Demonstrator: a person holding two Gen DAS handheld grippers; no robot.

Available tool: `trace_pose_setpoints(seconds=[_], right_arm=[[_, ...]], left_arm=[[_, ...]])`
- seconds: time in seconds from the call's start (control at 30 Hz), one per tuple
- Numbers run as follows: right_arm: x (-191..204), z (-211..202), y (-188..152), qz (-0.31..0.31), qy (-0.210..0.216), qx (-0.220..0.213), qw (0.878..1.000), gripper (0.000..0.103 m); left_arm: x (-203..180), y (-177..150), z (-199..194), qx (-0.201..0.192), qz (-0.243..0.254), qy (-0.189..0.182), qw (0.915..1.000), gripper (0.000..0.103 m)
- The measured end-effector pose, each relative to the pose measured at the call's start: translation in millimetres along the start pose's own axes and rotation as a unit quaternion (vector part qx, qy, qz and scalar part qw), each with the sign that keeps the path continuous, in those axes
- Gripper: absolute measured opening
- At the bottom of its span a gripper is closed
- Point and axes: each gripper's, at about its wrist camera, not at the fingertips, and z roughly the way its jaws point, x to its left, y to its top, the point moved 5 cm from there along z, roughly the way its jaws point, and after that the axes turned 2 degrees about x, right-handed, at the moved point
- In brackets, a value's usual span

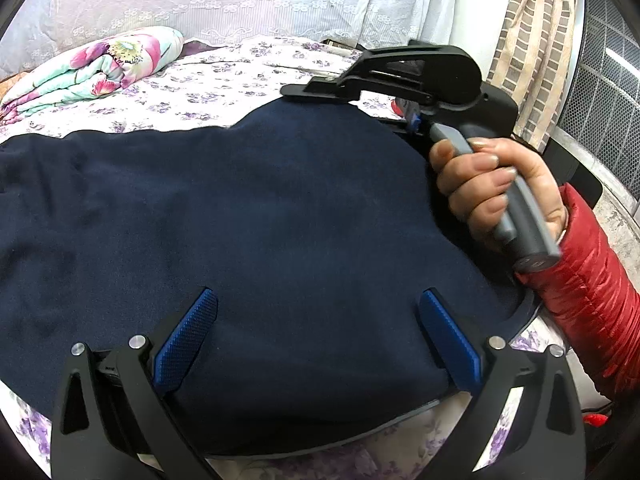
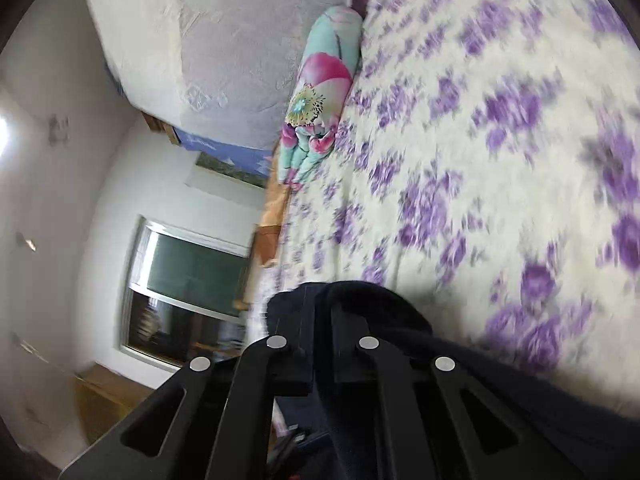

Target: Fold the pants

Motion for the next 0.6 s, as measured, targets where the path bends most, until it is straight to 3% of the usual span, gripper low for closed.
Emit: trace_pose_setpoints(seconds=[0.13, 0.23, 0.33, 0.4, 0.47, 0.53, 0.6], right_arm=[[3, -1, 22, -0.07, -0.081, -0.024, 0.994, 0.005], [-29, 24, 21, -0.095, -0.196, 0.024, 0.976, 0.005], [-36, 19, 25, -0.081, -0.193, 0.022, 0.978, 0.005], [-29, -4, 30, -0.095, -0.238, -0.027, 0.966, 0.016], [-8, -34, 28, -0.121, -0.236, -0.069, 0.962, 0.016], [14, -47, 12, -0.148, -0.221, -0.072, 0.961, 0.016], [34, -44, -22, -0.196, -0.217, -0.035, 0.956, 0.017]], left_arm=[[1, 1, 0, 0.0, 0.002, 0.001, 1.0, 0.098], [1, 1, 0, 0.0, 0.002, 0.002, 1.0, 0.098], [1, 1, 1, 0.003, 0.005, 0.004, 1.0, 0.098], [1, 1, 1, 0.003, 0.005, 0.004, 1.0, 0.098], [2, 1, 0, 0.002, 0.004, 0.002, 1.0, 0.098], [3, 1, 0, 0.002, 0.003, 0.0, 1.0, 0.098], [3, 1, 1, 0.003, 0.004, 0.001, 1.0, 0.098]])
